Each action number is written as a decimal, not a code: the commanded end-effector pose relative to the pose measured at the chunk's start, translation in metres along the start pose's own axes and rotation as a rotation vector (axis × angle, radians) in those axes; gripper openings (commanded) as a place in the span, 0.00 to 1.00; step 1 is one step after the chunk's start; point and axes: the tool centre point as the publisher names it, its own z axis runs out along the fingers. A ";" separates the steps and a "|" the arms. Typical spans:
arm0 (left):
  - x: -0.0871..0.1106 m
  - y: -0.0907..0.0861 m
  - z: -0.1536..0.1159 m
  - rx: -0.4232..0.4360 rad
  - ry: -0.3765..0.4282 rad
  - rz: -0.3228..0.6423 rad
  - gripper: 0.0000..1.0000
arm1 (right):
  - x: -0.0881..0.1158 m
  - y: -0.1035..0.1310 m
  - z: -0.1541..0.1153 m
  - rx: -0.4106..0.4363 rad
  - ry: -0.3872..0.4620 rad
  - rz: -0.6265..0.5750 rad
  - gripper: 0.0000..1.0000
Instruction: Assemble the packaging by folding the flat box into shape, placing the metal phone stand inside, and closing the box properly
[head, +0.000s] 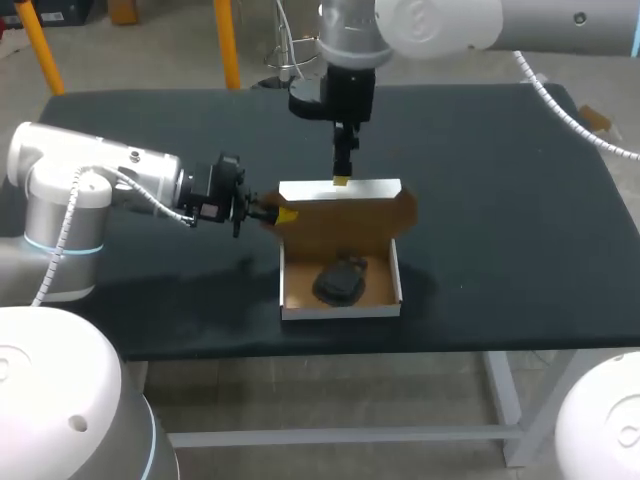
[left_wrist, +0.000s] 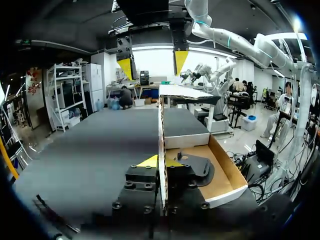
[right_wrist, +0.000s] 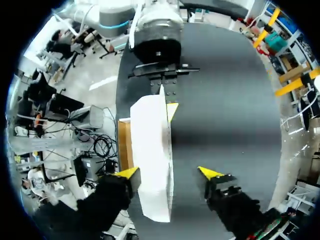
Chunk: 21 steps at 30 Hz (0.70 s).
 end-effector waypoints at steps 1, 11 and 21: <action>0.000 0.001 0.001 0.001 0.002 0.000 0.00 | 0.008 -0.015 -0.017 -0.046 -0.045 0.075 1.00; 0.000 0.001 0.001 0.001 0.002 0.000 0.00 | 0.006 -0.031 -0.035 0.000 -0.164 0.296 1.00; 0.000 0.001 0.001 0.001 0.002 0.000 0.00 | 0.006 -0.031 -0.035 0.000 -0.164 0.296 1.00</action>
